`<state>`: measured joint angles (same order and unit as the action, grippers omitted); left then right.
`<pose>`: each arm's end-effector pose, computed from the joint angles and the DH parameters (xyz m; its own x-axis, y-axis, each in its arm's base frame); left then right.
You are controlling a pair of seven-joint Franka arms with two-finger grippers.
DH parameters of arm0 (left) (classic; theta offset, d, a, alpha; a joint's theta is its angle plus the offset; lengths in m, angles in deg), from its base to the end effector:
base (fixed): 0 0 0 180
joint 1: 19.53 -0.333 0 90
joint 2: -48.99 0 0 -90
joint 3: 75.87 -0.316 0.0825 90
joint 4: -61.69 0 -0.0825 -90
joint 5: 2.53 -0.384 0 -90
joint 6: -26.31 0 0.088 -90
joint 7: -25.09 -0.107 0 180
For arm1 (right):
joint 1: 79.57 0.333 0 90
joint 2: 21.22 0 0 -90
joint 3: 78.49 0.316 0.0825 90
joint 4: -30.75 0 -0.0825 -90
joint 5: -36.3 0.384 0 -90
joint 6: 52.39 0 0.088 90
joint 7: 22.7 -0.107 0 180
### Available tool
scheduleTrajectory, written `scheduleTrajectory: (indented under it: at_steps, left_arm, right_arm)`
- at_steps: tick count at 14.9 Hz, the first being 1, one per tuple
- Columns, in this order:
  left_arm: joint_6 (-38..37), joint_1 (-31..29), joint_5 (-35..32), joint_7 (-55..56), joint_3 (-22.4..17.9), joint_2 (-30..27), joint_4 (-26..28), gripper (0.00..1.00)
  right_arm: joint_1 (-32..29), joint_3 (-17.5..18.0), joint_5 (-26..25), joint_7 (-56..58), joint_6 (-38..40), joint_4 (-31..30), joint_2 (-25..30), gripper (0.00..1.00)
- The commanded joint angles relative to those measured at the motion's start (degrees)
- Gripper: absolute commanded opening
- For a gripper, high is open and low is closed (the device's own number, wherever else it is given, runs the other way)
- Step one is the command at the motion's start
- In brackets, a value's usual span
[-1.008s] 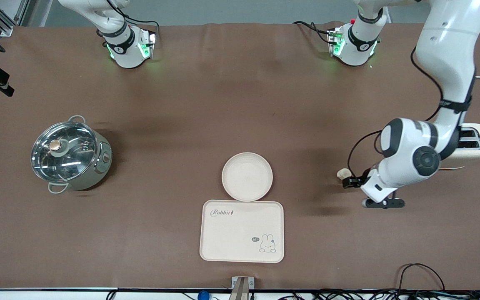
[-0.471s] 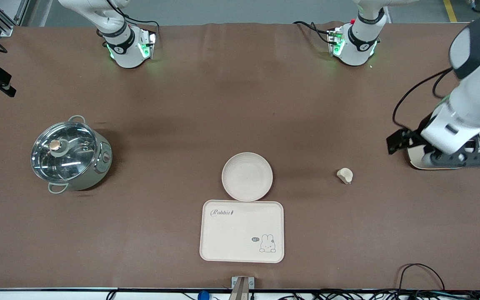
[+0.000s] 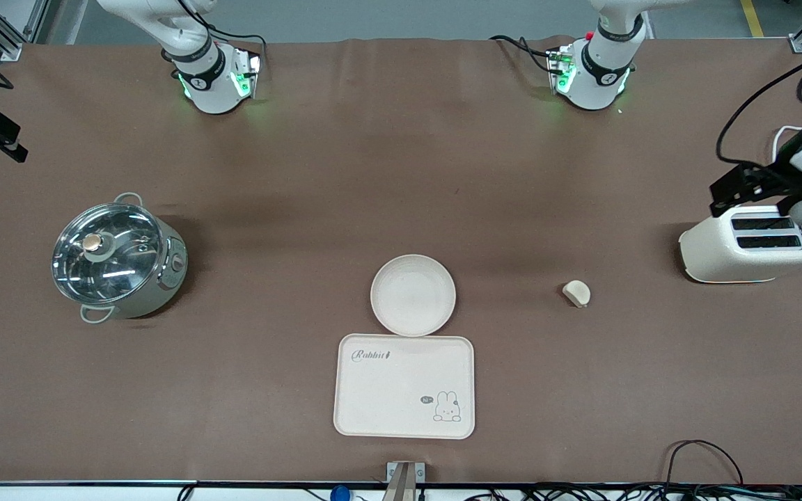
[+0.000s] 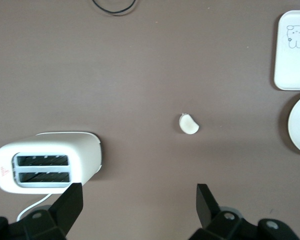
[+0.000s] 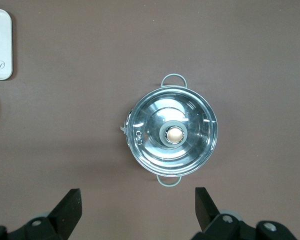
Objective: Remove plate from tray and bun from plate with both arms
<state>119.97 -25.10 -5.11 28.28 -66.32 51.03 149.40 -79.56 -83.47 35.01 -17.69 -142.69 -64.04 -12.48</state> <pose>0.5713 -0.0334 0.6296 0.9974 -0.0160 0.0707 -0.0136 -0.9993 -0.0352 0.5044 -0.0502 0.6661 0.9974 0.0011 0.0724 -0.0001 -0.9999 0.0157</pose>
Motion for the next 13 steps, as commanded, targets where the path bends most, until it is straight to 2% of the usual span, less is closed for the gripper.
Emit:
scheduleTrajectory:
  at_steps: [1,2,4,5,6,7,13]
  left_arm:
    - [-3.5,10.8,3.3,-0.9,-13.1,-1.8,0.9,1.00]
    - [-4.4,12.2,4.3,-1.6,-16.1,-1.8,1.0,1.00]
    - [-4.6,12.7,3.4,-3.8,-16.1,-1.7,0.3,1.00]
    - [-4.6,12.8,1.4,-4.2,-14.6,-0.9,-1.9,1.00]
    - [-5.1,12.1,-1.6,-4.2,-11.3,0.0,-3.8,1.00]
    - [-5.8,11.8,-2.8,-4.2,-9.7,0.0,-4.0,1.00]
    - [-6.0,12.6,-2.2,-1.7,-9.4,0.2,-4.1,1.00]
  right_arm:
    - [-0.4,0.6,-0.3,-0.8,-0.6,-0.9,0.6,1.00]
    - [-0.3,0.5,-0.3,-0.8,-0.6,-0.9,0.6,1.00]
    - [-0.3,0.6,-0.3,-0.8,-0.7,-0.9,0.5,1.00]
    - [-0.3,0.5,-0.3,-0.8,-0.9,-0.7,0.4,1.00]
    - [-0.3,0.6,-0.3,-0.8,-1.5,-0.9,0.1,1.00]
    - [-0.3,0.6,-0.3,-0.8,-1.7,-0.7,0.0,1.00]
    - [0.5,0.6,-0.1,-1.2,-1.2,-1.0,0.0,1.00]
